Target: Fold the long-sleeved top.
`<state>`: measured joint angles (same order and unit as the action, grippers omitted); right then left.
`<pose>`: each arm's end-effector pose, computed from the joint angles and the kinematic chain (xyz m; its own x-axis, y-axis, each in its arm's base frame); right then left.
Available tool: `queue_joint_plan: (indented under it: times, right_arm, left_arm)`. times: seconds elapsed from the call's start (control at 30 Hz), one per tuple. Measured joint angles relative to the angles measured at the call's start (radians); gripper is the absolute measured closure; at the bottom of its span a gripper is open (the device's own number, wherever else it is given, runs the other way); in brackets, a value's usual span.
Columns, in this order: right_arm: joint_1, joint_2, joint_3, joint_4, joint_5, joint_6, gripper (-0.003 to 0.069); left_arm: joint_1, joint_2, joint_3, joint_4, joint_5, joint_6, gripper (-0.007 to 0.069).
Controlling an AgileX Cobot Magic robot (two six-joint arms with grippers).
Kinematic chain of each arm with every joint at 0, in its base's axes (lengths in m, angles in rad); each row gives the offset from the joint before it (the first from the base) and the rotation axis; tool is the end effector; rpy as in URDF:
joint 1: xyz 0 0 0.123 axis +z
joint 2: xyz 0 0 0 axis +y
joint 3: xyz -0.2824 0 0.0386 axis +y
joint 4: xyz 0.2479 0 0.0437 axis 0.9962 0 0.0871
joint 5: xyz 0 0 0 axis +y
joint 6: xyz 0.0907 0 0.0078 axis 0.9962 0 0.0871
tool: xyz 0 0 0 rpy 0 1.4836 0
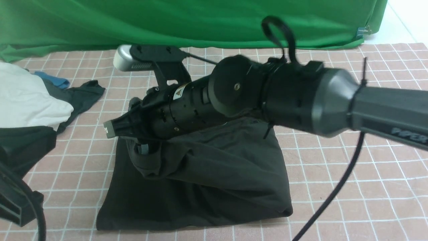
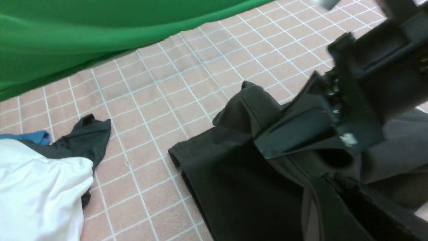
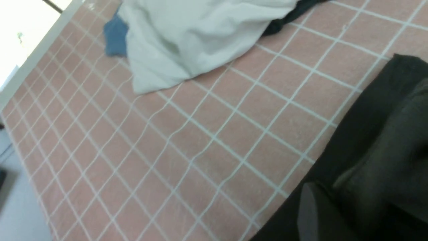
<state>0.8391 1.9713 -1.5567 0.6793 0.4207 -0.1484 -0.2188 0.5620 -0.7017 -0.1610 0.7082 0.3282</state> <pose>0.2895 0.3575 0.2540 -0.7628 -0.1728 -0.6231 -0.5629 0.6518 0.5083 0.0970 -0.0313 0.3424 -0.3744 0.2911 -0.8804 0.3910 0.9105 0.1348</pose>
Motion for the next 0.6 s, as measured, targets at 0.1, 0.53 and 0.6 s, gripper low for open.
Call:
queue_joint_plan:
  times: [0.1,0.53,0.6]
  right_arm:
    - [0.002,0.008,-0.001,0.019,-0.045,0.006,0.0308]
    - [-0.174,-0.242,-0.003,-0.313,0.312,0.044,0.0388]
    - [-0.194,-0.273,0.012,-0.406,0.412,0.061,0.0508]
  left_arm:
    - [0.0,0.0,0.0,0.0,0.0,0.0,0.0608]
    - [0.0,0.009,0.0,-0.015,0.073,-0.001,0.0608]
    - [0.0,0.04,0.0,-0.055,0.095,-0.001,0.0606]
